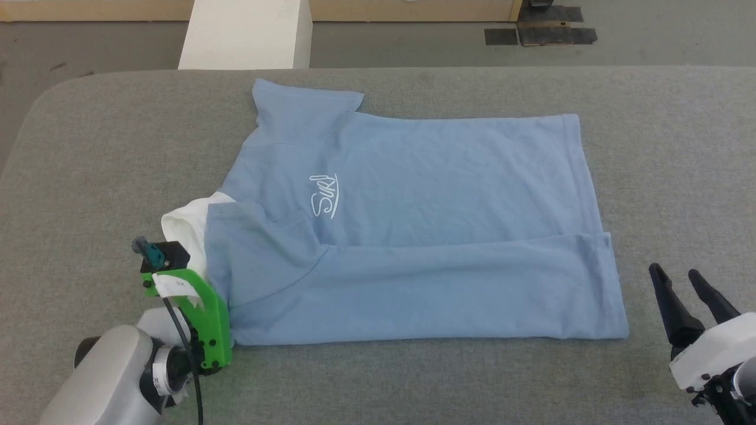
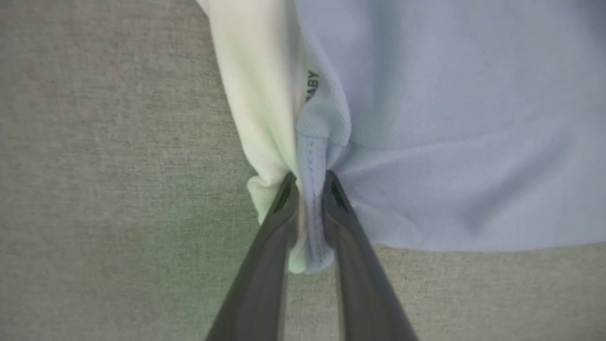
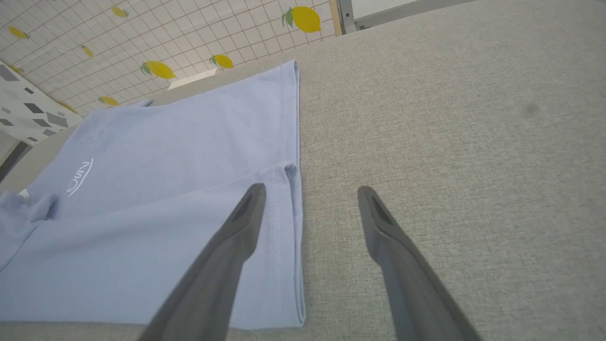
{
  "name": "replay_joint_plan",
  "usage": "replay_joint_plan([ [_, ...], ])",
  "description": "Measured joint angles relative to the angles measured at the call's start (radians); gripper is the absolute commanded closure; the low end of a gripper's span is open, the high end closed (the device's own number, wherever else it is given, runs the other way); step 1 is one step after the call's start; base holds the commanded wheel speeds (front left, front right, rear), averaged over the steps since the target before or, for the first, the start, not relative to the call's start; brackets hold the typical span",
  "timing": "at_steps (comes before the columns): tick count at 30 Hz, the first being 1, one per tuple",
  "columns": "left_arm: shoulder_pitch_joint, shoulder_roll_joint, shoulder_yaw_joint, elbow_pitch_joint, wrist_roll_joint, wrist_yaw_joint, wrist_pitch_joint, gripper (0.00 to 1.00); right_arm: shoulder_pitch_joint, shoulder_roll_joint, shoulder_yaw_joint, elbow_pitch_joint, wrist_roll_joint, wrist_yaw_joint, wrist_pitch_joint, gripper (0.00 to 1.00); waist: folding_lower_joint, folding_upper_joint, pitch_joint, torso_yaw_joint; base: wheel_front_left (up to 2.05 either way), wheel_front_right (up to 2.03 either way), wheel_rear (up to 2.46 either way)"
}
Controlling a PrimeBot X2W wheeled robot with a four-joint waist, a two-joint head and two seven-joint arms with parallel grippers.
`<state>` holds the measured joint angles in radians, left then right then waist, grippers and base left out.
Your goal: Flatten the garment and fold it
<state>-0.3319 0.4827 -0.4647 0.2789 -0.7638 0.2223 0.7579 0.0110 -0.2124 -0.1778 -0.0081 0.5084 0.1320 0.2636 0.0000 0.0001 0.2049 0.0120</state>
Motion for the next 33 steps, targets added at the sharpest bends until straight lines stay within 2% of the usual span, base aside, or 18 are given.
replay_joint_plan([
  [4,0.024,-0.005,0.023,-0.026,-0.025,0.000,-0.026,1.00,0.000,-0.020,0.008,-0.014,-0.037,0.000,0.102,0.00,0.0000,0.0000,-0.003,0.002,0.00,0.00,0.00],
  [12,0.103,0.000,0.075,-0.148,-0.038,0.032,-0.092,1.00,-0.030,-0.015,0.026,-0.112,-0.209,0.000,0.509,0.00,0.0000,-0.0001,-0.009,-0.004,0.00,0.00,0.00],
  [16,0.127,0.000,0.077,-0.208,-0.038,0.049,-0.099,1.00,-0.078,-0.015,0.077,-0.132,-0.268,0.000,0.650,0.00,0.0000,0.0000,0.002,0.004,0.00,0.00,0.00],
  [25,0.126,-0.001,0.069,-0.256,-0.037,0.053,-0.107,1.00,-0.120,-0.064,0.193,-0.047,-0.332,0.000,0.775,0.00,0.0000,0.0000,0.041,0.046,0.00,0.00,0.00],
  [31,0.125,-0.003,0.070,-0.264,-0.037,0.053,-0.117,1.00,-0.142,-0.102,0.236,-0.013,-0.326,0.000,0.785,0.00,0.0000,0.0000,0.061,0.060,0.00,0.00,0.00],
  [32,0.125,-0.004,0.071,-0.264,-0.037,0.053,-0.119,1.00,-0.145,-0.104,0.239,-0.008,-0.321,0.000,0.789,0.20,0.0000,-0.0001,0.063,0.062,0.00,0.00,0.00],
  [33,0.125,-0.004,0.071,-0.264,-0.037,0.052,-0.123,1.00,-0.149,-0.107,0.240,-0.006,-0.318,0.000,0.793,0.58,0.0000,-0.0001,0.064,0.062,0.00,0.00,0.00],
])
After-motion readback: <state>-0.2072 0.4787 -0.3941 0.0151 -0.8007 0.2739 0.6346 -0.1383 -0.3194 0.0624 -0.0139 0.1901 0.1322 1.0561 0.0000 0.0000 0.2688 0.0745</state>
